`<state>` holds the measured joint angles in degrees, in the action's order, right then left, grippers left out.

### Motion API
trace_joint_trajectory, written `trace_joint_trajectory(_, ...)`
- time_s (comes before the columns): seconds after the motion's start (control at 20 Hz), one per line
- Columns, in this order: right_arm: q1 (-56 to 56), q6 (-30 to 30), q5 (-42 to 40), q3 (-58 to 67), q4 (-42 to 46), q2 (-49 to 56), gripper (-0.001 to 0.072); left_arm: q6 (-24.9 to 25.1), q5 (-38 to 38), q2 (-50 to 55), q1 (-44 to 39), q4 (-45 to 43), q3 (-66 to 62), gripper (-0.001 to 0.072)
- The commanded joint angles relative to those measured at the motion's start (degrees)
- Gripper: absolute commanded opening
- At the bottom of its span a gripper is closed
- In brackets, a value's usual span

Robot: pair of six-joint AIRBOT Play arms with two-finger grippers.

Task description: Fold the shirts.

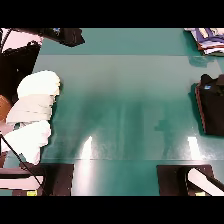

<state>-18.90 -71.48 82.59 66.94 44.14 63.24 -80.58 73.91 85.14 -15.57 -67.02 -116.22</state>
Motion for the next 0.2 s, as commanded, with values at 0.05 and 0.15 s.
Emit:
trace_joint_trajectory(0.05,6.5,0.2,0.2,0.0,-0.6,0.0,0.002,0.0,0.0,0.0,0.0,0.0,0.0,0.0028)
trace_joint_trajectory(0.15,6.9,0.2,0.6,0.0,-0.6,0.0,0.0021,0.0,0.0,0.0,0.0,0.0,0.0,0.0028)
